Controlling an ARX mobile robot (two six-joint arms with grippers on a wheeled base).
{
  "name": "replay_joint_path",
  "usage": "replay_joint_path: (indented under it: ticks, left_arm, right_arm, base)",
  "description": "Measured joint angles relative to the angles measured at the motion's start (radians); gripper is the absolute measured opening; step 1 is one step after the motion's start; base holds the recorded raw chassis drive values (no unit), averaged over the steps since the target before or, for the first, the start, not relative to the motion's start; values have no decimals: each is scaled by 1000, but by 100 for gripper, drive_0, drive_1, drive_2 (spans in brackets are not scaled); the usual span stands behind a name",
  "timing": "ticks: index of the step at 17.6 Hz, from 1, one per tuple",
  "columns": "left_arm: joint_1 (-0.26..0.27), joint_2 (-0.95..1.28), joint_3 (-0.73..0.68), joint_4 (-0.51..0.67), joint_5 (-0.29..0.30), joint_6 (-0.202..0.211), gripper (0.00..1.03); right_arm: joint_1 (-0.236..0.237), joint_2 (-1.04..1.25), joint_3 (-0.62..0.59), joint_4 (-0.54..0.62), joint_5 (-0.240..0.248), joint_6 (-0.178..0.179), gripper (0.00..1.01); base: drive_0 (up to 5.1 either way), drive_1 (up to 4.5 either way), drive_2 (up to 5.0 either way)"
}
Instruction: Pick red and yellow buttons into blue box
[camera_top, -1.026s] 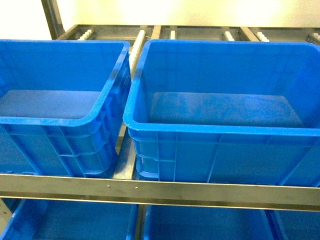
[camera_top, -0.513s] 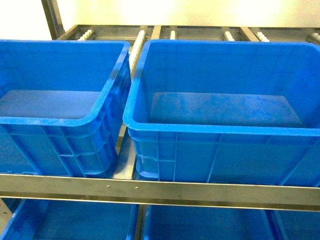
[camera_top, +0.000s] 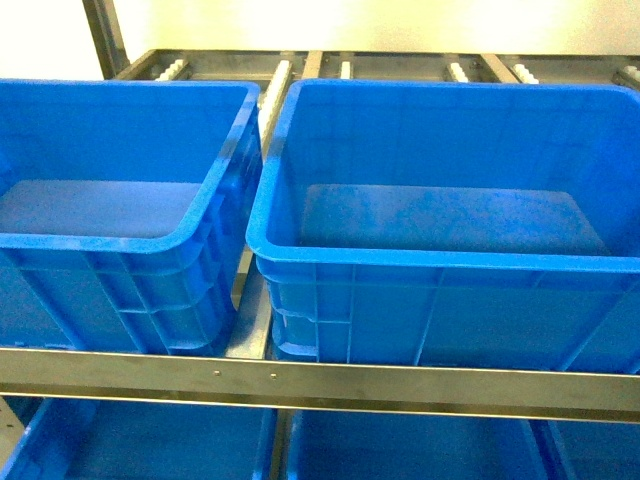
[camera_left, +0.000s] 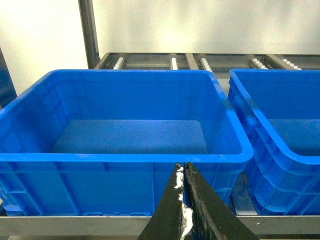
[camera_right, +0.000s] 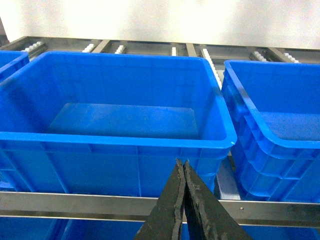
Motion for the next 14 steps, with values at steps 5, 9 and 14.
replay_joint_path:
  ticks: [5,9,14]
  left_arm:
    - [0,-175,1,-197,2,0,2]
    - [0,-175,1,-189,0,0,32]
    - [0,-175,1,-189,0,0,72]
  right_arm:
    - [0,0,0,2,-1,0,2]
    - [0,0,0,0,-1,0,29]
    - [0,0,0,0,-1,0,70]
  base:
    - [0,0,0]
    - [0,0,0]
    - [0,0,0]
